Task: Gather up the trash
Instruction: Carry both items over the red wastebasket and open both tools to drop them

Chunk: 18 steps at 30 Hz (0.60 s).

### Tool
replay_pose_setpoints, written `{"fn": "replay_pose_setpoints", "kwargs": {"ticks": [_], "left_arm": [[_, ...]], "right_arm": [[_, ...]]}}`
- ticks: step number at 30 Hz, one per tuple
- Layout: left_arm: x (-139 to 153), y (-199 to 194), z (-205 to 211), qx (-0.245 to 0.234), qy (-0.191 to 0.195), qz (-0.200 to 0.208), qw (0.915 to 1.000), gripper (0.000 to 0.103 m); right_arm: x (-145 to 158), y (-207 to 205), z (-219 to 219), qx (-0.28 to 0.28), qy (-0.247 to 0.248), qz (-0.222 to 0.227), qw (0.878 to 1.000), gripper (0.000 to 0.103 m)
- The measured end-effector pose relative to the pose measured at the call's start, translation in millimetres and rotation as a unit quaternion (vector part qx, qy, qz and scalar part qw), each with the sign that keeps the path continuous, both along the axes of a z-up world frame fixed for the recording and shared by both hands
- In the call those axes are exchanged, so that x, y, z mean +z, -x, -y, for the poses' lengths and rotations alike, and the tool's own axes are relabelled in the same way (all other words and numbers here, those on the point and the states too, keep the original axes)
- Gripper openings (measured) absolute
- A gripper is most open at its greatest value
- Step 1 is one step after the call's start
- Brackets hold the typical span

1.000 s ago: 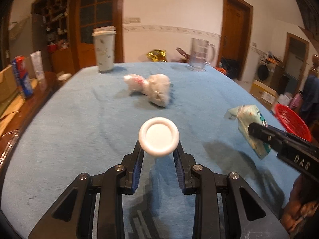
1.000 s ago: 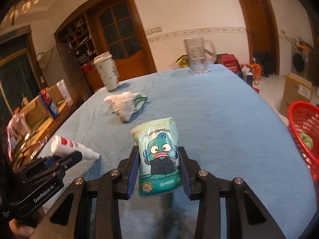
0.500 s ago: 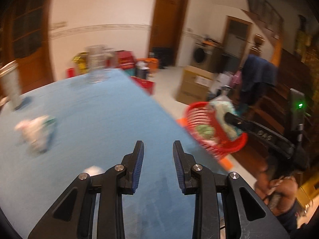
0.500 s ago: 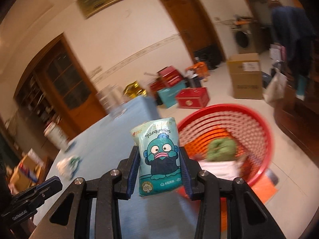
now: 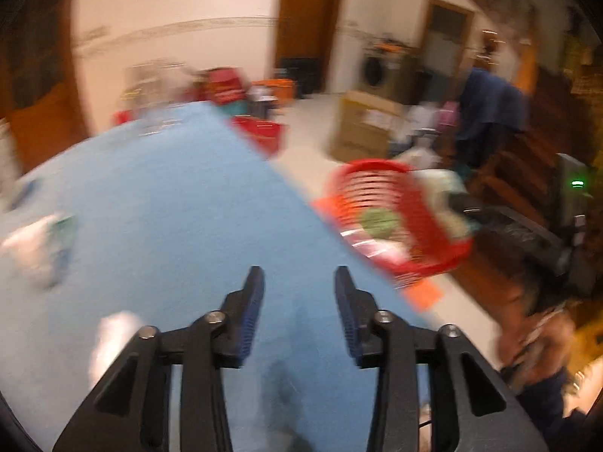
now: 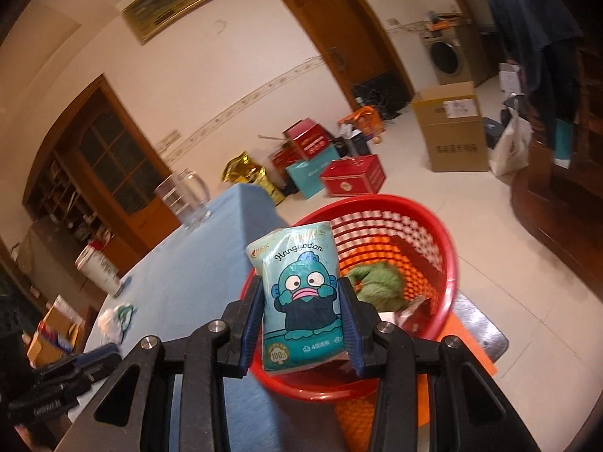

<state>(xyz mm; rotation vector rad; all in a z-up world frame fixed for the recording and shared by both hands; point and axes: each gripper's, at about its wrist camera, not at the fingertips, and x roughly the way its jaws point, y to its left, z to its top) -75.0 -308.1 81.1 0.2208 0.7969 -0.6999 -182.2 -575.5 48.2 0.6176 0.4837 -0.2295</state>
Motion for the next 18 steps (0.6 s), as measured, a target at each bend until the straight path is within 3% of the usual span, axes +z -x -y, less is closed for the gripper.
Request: {"fn": "replay_pose_setpoints", "kwargs": {"ticks": [2,5,10,14,18], "left_arm": [[-1.8,-12.6,-37.7,0.052,-0.016,0.011,0.9984,0.064],[-13.5,-31.4,-82.1,0.11,-0.054,0.009,0.9924,0.065],[-39.7,-44.6,-95.1,0.112,-0.066,-0.022,0.9913,0.064],[-59.6,-49.5,-81.4,0.095,-0.077,-0.04,0.9917,0.039],[-64.4,-56.4,-62.3,0.089,-0.073,-0.052,0.992,0.029]], "right_arm": [[-1.1,-1.9,-4.4,0.01,0.004,0.005,1.0,0.043],[-1.9,-6.8,-9.2,0.022,0.001,0.011,1.0,0.043],[-2.3,-10.0,-10.2,0.025,0.002,0.011,1.0,0.043],[-2.2,-5.3,-8.4,0.02,0.006,0.009,1.0,0.043],[-6.8,-3.1,-0.1,0.013,0.003,0.003,1.0,0.043]]}}
